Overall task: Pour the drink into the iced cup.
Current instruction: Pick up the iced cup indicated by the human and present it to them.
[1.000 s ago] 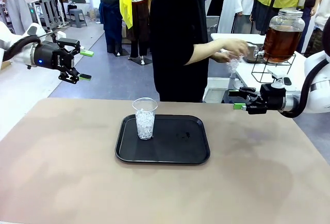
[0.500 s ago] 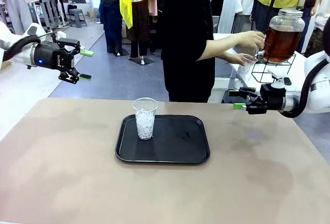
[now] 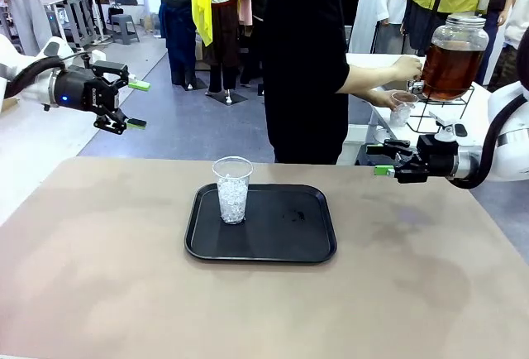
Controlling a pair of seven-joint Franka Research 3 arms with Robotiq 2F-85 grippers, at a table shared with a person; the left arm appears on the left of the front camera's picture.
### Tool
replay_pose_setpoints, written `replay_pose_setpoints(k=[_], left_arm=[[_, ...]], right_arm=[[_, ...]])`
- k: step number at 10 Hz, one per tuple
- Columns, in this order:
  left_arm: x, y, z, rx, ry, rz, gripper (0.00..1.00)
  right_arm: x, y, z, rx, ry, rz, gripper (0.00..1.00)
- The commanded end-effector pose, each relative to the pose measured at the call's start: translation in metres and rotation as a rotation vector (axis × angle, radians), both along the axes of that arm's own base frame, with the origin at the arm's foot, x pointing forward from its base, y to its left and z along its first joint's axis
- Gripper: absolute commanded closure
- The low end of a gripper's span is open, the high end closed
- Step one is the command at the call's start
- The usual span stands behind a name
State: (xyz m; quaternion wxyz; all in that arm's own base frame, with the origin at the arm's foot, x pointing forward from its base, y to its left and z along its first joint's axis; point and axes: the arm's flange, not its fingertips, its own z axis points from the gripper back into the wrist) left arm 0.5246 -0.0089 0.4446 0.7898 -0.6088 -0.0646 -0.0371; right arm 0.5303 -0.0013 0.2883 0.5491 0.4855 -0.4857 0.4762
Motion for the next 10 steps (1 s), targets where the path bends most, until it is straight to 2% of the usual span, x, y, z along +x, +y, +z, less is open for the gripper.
replay_pose_setpoints(k=[1, 10], left_arm=[[0.0002, -0.0001, 0.0014, 0.002, -0.004, 0.003, 0.00], [0.0002, -0.0001, 0.0014, 0.002, -0.004, 0.003, 0.00]], right_arm=[[-0.0008, -0.0006, 0.0024, 0.007, -0.001, 0.005, 0.00], [-0.0008, -0.0006, 0.0024, 0.007, -0.001, 0.005, 0.00]])
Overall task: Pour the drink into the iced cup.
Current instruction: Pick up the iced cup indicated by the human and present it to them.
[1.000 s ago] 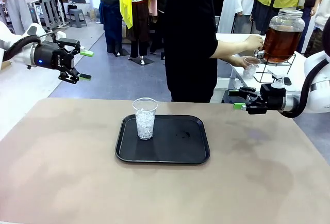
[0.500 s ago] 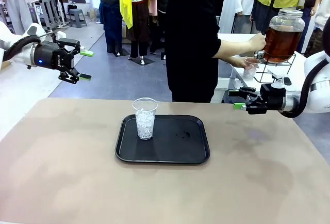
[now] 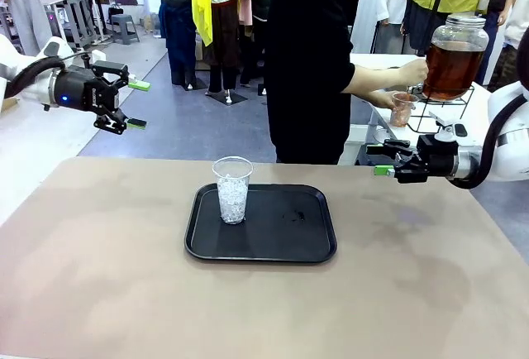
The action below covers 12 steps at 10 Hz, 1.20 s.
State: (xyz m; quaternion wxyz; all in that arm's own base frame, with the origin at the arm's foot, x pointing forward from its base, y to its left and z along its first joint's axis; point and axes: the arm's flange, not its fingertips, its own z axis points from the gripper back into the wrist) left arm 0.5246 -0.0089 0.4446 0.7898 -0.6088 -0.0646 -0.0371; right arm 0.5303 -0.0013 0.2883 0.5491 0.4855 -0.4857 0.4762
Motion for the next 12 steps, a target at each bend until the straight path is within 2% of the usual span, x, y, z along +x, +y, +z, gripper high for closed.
replay_pose_setpoints(k=[1, 12], left_arm=[[0.0002, -0.0001, 0.0014, 0.002, -0.004, 0.003, 0.00], [0.0002, -0.0001, 0.0014, 0.002, -0.004, 0.003, 0.00]], right_arm=[[-0.0008, -0.0006, 0.0024, 0.007, -0.001, 0.005, 0.00], [-0.0008, -0.0006, 0.0024, 0.007, -0.001, 0.005, 0.00]])
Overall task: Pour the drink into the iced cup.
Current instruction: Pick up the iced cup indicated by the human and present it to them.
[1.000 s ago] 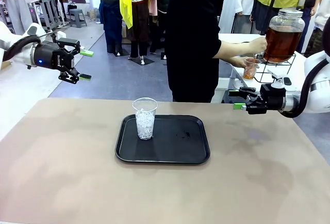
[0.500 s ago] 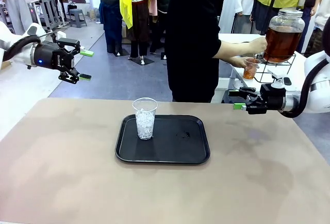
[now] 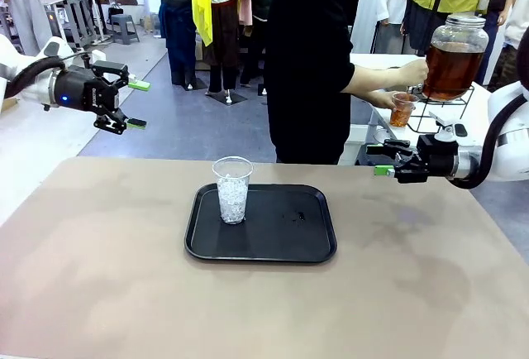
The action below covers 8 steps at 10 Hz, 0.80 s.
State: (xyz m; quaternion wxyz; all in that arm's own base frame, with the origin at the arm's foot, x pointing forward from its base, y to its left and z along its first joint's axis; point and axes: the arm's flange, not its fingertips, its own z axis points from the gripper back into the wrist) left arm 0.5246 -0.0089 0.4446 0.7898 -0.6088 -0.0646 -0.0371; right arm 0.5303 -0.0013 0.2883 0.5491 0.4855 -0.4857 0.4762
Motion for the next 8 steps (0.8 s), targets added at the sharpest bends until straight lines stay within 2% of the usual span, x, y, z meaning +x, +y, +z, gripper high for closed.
replay_pose_setpoints(k=[1, 8], left_arm=[[0.0002, -0.0001, 0.0014, 0.002, -0.004, 0.003, 0.00], [0.0002, -0.0001, 0.0014, 0.002, -0.004, 0.003, 0.00]], right_arm=[[-0.0008, -0.0006, 0.0024, 0.007, -0.001, 0.005, 0.00], [-0.0008, -0.0006, 0.0024, 0.007, -0.001, 0.005, 0.00]])
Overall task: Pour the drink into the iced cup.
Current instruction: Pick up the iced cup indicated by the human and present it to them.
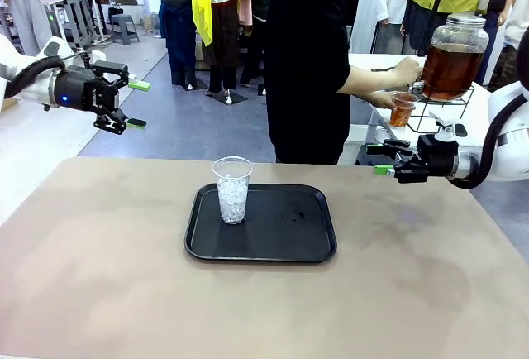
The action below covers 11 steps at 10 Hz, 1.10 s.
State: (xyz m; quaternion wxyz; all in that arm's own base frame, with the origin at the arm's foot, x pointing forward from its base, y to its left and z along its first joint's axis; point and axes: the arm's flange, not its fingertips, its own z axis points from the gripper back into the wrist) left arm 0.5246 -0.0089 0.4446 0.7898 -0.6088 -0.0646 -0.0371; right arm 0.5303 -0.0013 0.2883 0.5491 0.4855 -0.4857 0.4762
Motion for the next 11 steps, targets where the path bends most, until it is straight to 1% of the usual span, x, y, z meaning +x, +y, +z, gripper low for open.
replay_pose_setpoints(k=[1, 11], left_arm=[[0.0002, -0.0001, 0.0014, 0.002, -0.004, 0.003, 0.00], [0.0002, -0.0001, 0.0014, 0.002, -0.004, 0.003, 0.00]], right_arm=[[-0.0008, -0.0006, 0.0024, 0.007, -0.001, 0.005, 0.00], [-0.0008, -0.0006, 0.0024, 0.007, -0.001, 0.005, 0.00]])
